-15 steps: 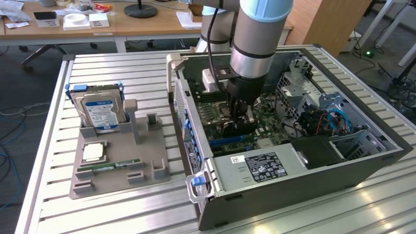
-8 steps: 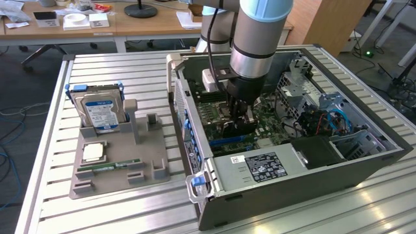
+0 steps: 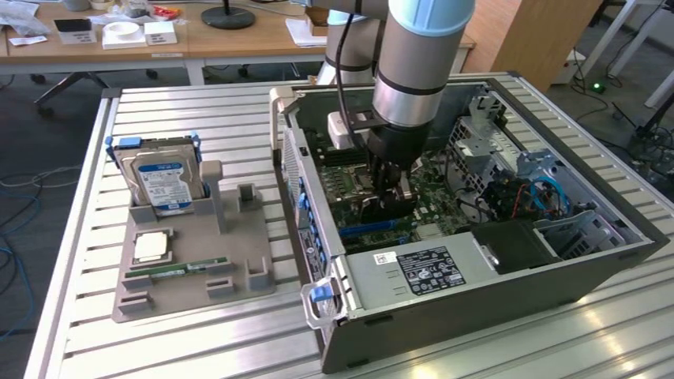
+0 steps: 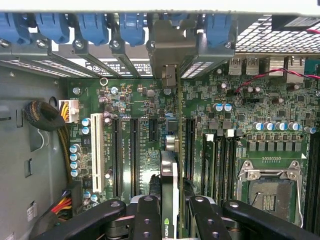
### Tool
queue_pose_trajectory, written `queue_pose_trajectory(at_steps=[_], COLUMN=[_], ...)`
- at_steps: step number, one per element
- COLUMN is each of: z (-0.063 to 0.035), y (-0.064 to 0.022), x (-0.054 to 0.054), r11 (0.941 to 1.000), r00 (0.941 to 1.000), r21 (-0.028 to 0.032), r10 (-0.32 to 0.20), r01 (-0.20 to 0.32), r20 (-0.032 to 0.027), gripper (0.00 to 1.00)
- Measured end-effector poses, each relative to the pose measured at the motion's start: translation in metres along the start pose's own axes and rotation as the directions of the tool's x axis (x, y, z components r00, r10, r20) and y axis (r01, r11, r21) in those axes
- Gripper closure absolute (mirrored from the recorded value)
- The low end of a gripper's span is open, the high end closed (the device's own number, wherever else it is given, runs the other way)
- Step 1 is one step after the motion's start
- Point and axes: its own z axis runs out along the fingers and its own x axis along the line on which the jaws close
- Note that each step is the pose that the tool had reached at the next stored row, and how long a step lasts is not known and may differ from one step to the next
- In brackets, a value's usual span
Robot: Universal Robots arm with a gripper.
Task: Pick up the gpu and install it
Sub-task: 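Insert the gpu into the slot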
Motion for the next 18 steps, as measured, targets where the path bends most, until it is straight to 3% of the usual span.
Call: queue_pose_trajectory(at_steps=[18], z=[0.0017], y=[-0.0001], x=[0.0009], r11=[0.9996], r00=[0.9996], r21=[0.0001], r10=[0.029], r01=[-0.029], r20=[-0.0008], gripper=[0.73])
